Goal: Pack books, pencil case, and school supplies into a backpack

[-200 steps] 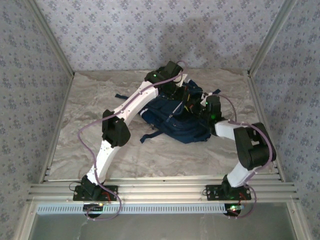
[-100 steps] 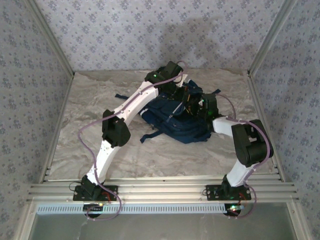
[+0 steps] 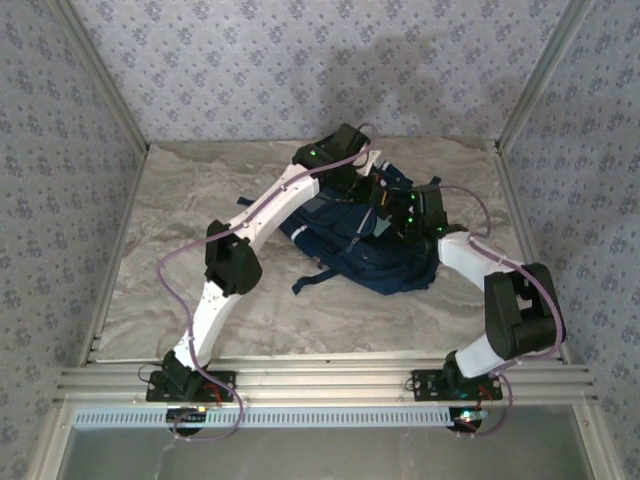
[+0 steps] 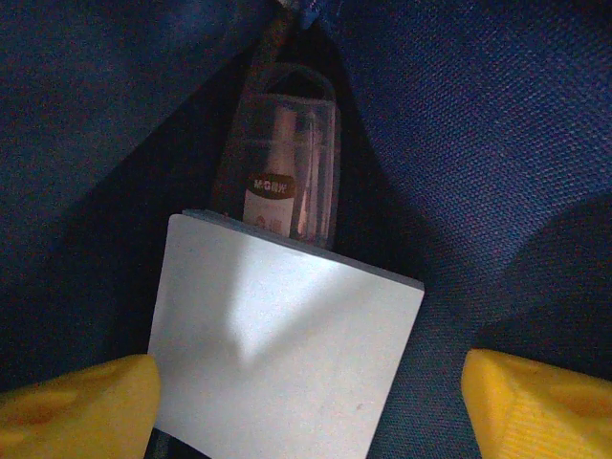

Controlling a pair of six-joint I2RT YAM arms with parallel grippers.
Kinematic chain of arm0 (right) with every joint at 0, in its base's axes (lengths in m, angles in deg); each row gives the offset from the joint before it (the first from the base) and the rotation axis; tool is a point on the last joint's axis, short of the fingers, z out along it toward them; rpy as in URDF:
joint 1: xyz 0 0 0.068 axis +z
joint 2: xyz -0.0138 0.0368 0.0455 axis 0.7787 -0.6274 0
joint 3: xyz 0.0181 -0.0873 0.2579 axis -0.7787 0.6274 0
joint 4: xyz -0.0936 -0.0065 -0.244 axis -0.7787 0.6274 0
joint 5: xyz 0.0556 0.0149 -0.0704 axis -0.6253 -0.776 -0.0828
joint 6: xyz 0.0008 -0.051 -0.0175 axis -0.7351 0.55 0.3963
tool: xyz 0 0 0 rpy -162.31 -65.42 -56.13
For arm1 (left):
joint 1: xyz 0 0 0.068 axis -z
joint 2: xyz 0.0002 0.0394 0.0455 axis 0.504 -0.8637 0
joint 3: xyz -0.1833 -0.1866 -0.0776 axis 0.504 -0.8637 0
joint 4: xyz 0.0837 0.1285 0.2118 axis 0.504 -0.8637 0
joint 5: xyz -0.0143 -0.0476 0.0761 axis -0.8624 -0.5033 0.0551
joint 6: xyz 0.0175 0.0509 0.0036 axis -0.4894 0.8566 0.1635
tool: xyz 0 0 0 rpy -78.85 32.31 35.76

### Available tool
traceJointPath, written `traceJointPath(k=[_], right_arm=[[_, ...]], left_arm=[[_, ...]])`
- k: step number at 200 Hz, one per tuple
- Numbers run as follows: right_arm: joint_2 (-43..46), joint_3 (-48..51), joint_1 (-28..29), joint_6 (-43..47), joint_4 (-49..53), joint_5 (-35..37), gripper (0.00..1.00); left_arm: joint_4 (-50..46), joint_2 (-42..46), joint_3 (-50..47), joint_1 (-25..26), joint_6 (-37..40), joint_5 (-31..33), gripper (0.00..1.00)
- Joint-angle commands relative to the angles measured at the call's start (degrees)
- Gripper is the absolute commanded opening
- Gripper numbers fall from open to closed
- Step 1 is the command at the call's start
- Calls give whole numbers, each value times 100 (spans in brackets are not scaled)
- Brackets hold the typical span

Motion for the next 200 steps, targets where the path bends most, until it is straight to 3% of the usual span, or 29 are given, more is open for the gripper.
traceJointPath(k=[1, 39, 81, 92, 113, 134, 160, 200], right_arm=[[387, -362, -22, 583, 756, 101, 83], [750, -481, -90, 900, 1363, -98, 81], [1337, -322, -378, 1209, 1846, -488, 71], [1536, -257, -389, 1305, 1987, -494, 67], [1866, -138, -274, 1438, 2241, -460, 64], [2068, -4, -44, 1399, 2379, -373, 63], [2246, 190, 476, 1076, 2231, -71, 61], [1737, 124, 1652, 556, 2012, 775, 57]], left_arm=[[421, 209, 125, -73, -28, 75, 4], [456, -12, 115, -65, -41, 155, 4], [421, -254, 70, -59, -89, 152, 8], [460, -259, 17, -61, -139, 88, 13], [468, -164, -55, -56, -263, -59, 40], [475, 143, -261, -55, -337, -50, 55], [842, 846, -1077, -113, -443, 38, 65], [1774, 2109, -3183, -536, -700, 512, 67]])
